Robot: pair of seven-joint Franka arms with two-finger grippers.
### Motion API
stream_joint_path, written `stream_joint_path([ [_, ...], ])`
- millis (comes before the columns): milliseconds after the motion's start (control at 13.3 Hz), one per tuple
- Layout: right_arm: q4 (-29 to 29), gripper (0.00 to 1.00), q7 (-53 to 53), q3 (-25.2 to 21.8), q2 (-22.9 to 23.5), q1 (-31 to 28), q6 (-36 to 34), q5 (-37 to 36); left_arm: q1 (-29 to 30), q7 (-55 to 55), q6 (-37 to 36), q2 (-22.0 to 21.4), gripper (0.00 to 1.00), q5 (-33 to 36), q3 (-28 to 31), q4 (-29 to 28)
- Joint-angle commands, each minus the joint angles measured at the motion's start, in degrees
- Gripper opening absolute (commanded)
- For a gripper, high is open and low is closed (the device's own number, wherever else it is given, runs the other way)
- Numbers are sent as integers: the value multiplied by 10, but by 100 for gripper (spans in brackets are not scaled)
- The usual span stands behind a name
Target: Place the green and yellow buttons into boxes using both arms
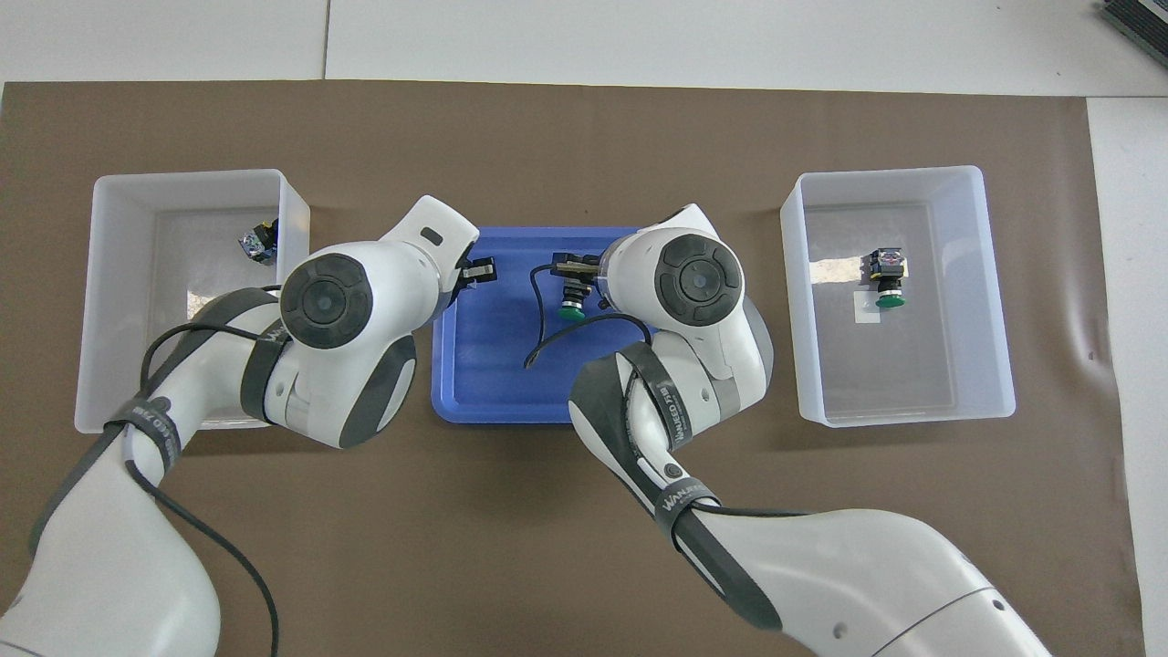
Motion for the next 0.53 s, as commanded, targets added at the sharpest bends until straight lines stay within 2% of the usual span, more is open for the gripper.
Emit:
stream_joint_path([
  [0,7,100,-9,2,23,3,33,5,51,78,-14,-8,0,10,-5,3],
  [75,5,94,-9,2,23,3,35,5,75,114,-14,-8,0,10,-5,3],
  [150,-1,79,-12,2,23,4,37,4,100,165,-12,-7,0,10,-5,3],
  [225,-7,58,-21,2,22,4,37,2,116,213,-9,-7,0,10,-5,2],
  [301,-7,25,-21,1,22,5,36,2,136,260,-5,-6,0,10,-5,2],
  [376,-7,0,-21,1,22,5,35,2,151,302,-1,-4,0,10,-5,2],
  [451,-6,0,-18,1,22,5,33,2,164,338,8,-3,0,10,-5,2],
])
